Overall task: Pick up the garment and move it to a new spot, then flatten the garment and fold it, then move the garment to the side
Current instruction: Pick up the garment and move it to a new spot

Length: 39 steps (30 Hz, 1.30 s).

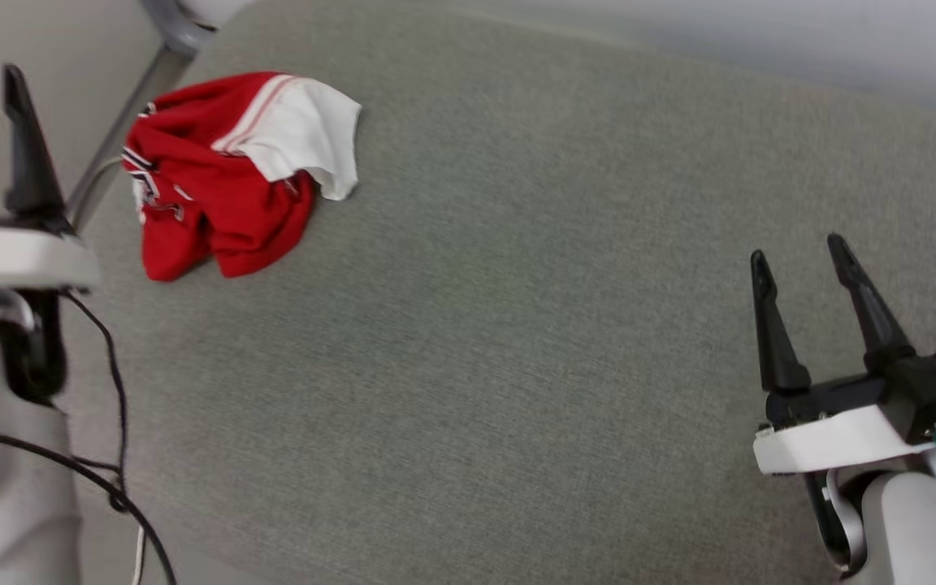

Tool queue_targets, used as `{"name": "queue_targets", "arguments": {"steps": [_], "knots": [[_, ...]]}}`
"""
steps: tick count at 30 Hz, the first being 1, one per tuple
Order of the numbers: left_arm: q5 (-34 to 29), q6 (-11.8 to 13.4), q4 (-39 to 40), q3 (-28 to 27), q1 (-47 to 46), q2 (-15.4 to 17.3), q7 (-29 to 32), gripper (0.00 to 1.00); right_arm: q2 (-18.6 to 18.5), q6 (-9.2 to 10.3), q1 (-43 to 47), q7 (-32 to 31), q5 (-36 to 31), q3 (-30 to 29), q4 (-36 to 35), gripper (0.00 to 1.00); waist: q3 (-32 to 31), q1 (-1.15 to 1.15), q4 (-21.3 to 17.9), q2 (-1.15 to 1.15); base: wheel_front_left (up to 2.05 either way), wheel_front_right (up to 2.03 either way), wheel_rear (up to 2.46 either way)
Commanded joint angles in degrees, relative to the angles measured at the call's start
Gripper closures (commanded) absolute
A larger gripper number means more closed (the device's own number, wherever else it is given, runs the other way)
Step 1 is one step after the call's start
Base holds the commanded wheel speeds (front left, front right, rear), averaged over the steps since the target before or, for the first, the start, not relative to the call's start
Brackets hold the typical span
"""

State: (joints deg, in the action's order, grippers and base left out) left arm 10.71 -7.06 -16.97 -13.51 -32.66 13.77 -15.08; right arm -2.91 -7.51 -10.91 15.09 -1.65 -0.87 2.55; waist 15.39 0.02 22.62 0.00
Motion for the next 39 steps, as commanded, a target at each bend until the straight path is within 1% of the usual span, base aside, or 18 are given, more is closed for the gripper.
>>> {"name": "queue_targets", "arguments": {"steps": [1, 3, 5, 8, 13, 16, 18, 21, 24, 25, 27, 29, 31, 33, 38, 39], "knots": [[0.25, -0.22, -1.18, 0.45, -2.40, 1.73, -0.15, 0.00, 0.06, 0.04, -1.37, 0.12, -0.61, 0.01, -0.84, 0.00, 4.58, -0.02, -3.04, 0.00, 0.00, 0.00, 0.00], [2.38, -0.31, -3.33, 0.96, -5.94, 3.41, -0.14, 0.00, 0.05, 0.04, -2.30, 0.12, -1.55, -0.06, -2.02, 0.00, 6.45, -0.02, -3.77, 0.00, 0.00, 0.00, 0.00], [4.99, -0.32, -6.67, 3.05, -8.75, 5.93, -0.14, 0.00, 0.05, 0.04, -3.06, 0.12, -2.31, -0.09, -3.05, 0.00, 8.08, -0.02, -4.47, 0.00, 0.00, 0.00, 0.00], [11.80, -0.30, -11.71, 6.81, -13.45, 9.30, 3.62, 0.00, 0.04, 0.04, -4.04, 0.12, -3.48, -0.16, -4.66, 0.00, 10.27, -0.02, -5.34, 0.00, 0.00, 0.00, 0.00], [23.02, -0.32, -18.58, 12.82, -19.65, 15.46, 16.32, 0.00, 0.05, 0.04, -5.30, 0.12, -4.95, 0.02, -6.99, 0.00, 13.48, -0.02, -6.51, 0.00, 0.00, 0.00, 0.00], [28.81, -0.32, -21.93, 15.98, -21.79, 18.13, 26.31, 0.00, -0.14, 0.04, -6.05, 0.12, -5.69, -0.05, -8.16, 0.00, 15.19, -0.02, -7.00, 0.00, 0.00, 0.00, 0.00], [33.20, -0.33, -23.03, 18.01, -22.90, 19.19, 33.04, 0.00, -0.32, 0.04, -6.36, 0.12, -6.01, -0.08, -8.93, 0.00, 16.27, -0.02, -7.28, 0.00, 0.00, 0.00, 0.00], [37.60, -0.33, -24.51, 20.30, -23.29, 21.23, 40.60, 0.00, -0.57, 0.04, -6.84, 0.12, -6.21, 0.06, -9.94, 0.00, 17.83, -0.02, -7.67, 0.00, 0.00, 0.00, 0.00], [41.26, -0.34, -25.68, 22.54, -22.89, 22.08, 45.72, 0.00, -0.80, 0.04, -7.39, 0.12, -6.59, 0.42, -10.96, 0.00, 19.39, -0.02, -8.17, 0.00, 0.00, 0.00, 0.00], [43.01, -0.34, -25.93, 23.17, -22.62, 21.89, 47.62, 0.00, -0.95, 0.04, -7.50, 0.12, -6.65, 0.38, -11.25, 0.00, 19.83, -0.02, -8.28, 0.00, 0.00, 0.00, 0.00], [45.40, -0.33, -26.41, 23.93, -22.39, 22.40, 49.75, 0.00, -1.17, 0.04, -7.97, 0.12, -6.67, 0.44, -11.85, 0.00, 20.75, -0.02, -8.49, 0.00, 0.00, 0.00, 0.00], [47.66, -0.33, -27.24, 24.84, -21.91, 21.84, 51.64, 0.00, -1.30, 0.04, -8.24, 0.12, -6.85, 0.51, -12.48, 0.00, 21.54, -0.02, -8.68, 0.00, 0.00, 0.00, 0.00], [48.58, -0.33, -28.17, 26.27, -21.46, 21.85, 53.21, 0.00, -1.50, 0.04, -8.23, 0.12, -6.95, 0.53, -12.94, 0.00, 22.31, -0.02, -8.80, 0.00, 0.00, 0.00, 0.00], [49.38, -0.33, -29.47, 27.76, -20.96, 21.21, 54.69, 0.00, -1.57, 0.04, -8.30, 0.12, -7.10, 0.50, -13.38, 0.00, 22.88, -0.02, -8.87, 0.00, 0.00, 0.00, 0.00], [50.42, -0.20, -32.30, 30.88, -19.98, 19.83, 56.04, 0.00, -1.65, 0.04, -8.55, 0.12, -7.32, 0.64, -14.01, 0.00, 23.70, -0.02, -9.05, 0.00, 0.00, 0.00, 0.00], [50.36, -0.21, -32.73, 31.47, -19.88, 19.87, 56.10, 1.00, -1.64, 0.04, -8.59, 0.12, -7.37, 0.68, -14.05, 0.00, 23.72, -0.02, -9.09, 0.00, 0.00, 0.00, 0.00]]}}
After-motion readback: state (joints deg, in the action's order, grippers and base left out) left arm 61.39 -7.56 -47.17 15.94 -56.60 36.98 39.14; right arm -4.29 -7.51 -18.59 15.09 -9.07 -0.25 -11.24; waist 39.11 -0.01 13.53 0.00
